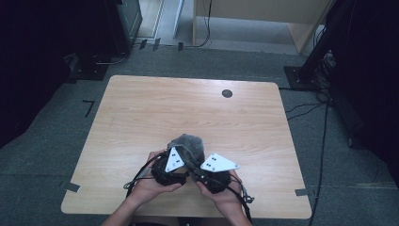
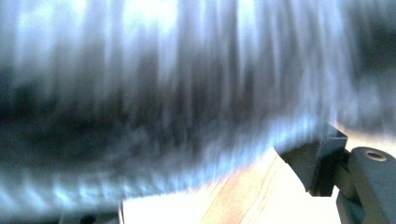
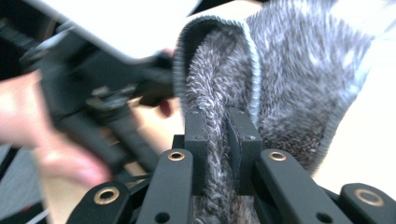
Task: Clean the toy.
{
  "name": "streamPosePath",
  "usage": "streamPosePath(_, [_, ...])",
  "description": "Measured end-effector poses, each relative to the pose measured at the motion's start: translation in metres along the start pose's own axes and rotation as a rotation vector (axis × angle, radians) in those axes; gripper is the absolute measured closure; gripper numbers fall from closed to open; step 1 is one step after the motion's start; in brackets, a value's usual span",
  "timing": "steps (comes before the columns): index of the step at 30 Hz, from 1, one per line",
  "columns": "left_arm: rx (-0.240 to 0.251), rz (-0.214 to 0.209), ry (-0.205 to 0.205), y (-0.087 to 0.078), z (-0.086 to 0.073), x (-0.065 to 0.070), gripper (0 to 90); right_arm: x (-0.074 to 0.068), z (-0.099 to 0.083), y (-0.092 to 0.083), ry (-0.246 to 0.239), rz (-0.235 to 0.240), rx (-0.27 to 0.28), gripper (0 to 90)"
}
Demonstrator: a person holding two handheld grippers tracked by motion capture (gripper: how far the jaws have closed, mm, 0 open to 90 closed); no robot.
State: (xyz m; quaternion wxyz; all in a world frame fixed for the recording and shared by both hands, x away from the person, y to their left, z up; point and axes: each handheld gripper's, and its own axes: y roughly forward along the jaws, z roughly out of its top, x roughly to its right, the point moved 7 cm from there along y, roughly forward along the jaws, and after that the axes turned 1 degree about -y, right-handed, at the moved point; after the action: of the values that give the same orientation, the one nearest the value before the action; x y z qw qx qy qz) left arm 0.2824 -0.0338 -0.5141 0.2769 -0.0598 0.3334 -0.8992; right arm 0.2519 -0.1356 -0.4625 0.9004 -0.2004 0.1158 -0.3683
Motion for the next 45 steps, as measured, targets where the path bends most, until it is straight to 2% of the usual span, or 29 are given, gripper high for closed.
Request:
streamPosePath(2, [0.027, -0.022, -0.002, -0.002, 0.001, 0.000, 34.1, 0.010, 0.003, -0.007, 0.049, -0.007, 0.037, 80.6])
streamPosePath(4, [0.053, -0.014, -0.003, -0.004, 0.003, -0.001, 34.2, 0.017, 0.005, -0.012, 0.085, 0.021, 0.078, 80.5])
streamPosePath(5, [0.072, -0.011, -0.001, -0.006, 0.004, -0.002, 34.2, 0.019, 0.006, -0.015, 0.091, 0.017, 0.094, 80.5])
streamPosePath(7, [0.140, -0.023, -0.007, -0.013, 0.009, -0.003, 34.2, 0.024, 0.010, -0.020, 0.113, 0.008, 0.134, 80.3])
streamPosePath(9, [0.214, -0.038, 0.003, -0.022, 0.013, -0.004, 34.2, 0.030, 0.014, -0.027, 0.153, 0.012, 0.185, 80.2])
streamPosePath(13, [0.377, -0.093, 0.019, -0.039, 0.022, -0.001, 34.2, 0.036, 0.019, -0.037, 0.230, 0.073, 0.265, 80.0])
streamPosePath(15, [0.449, -0.127, 0.029, -0.049, 0.025, 0.002, 34.3, 0.036, 0.020, -0.037, 0.255, 0.110, 0.270, 79.9])
streamPosePath(16, [0.466, -0.127, 0.029, -0.052, 0.027, 0.002, 34.3, 0.036, 0.019, -0.036, 0.253, 0.115, 0.266, 79.8])
streamPosePath(18, [0.477, -0.129, 0.026, -0.055, 0.028, 0.001, 34.3, 0.037, 0.016, -0.034, 0.264, 0.113, 0.263, 79.8])
streamPosePath(20, [0.497, -0.141, 0.008, -0.058, 0.028, -0.001, 34.3, 0.040, 0.013, -0.032, 0.292, 0.130, 0.254, 79.6])
streamPosePath(22, [0.513, -0.148, -0.006, -0.060, 0.029, -0.003, 34.3, 0.042, 0.008, -0.028, 0.296, 0.134, 0.217, 79.1])
streamPosePath(24, [0.513, -0.154, -0.015, -0.061, 0.030, -0.005, 34.3, 0.044, 0.002, -0.024, 0.289, 0.118, 0.174, 78.9])
streamPosePath(26, [0.476, -0.126, -0.003, -0.056, 0.027, -0.006, 34.3, 0.045, 0.003, -0.025, 0.305, 0.131, 0.189, 79.0])
streamPosePath(30, [0.415, -0.107, 0.020, -0.046, 0.022, -0.004, 34.3, 0.038, 0.015, -0.035, 0.304, 0.179, 0.263, 79.1])
streamPosePath(33, [0.423, -0.123, 0.029, -0.046, 0.023, 0.001, 34.3, 0.031, 0.021, -0.038, 0.275, 0.188, 0.284, 79.1])
streamPosePath(36, [0.435, -0.136, 0.033, -0.049, 0.024, 0.002, 34.3, 0.034, 0.021, -0.038, 0.313, 0.216, 0.289, 79.1])
streamPosePath(38, [0.455, -0.152, 0.026, -0.052, 0.026, 0.003, 34.3, 0.038, 0.015, -0.035, 0.321, 0.197, 0.272, 79.1])
streamPosePath(42, [0.465, -0.155, 0.007, -0.054, 0.027, 0.000, 34.3, 0.044, 0.008, -0.031, 0.320, 0.161, 0.240, 79.1])
streamPosePath(45, [0.444, -0.150, -0.006, -0.050, 0.025, -0.002, 34.3, 0.041, 0.012, -0.034, 0.312, 0.166, 0.250, 79.0])
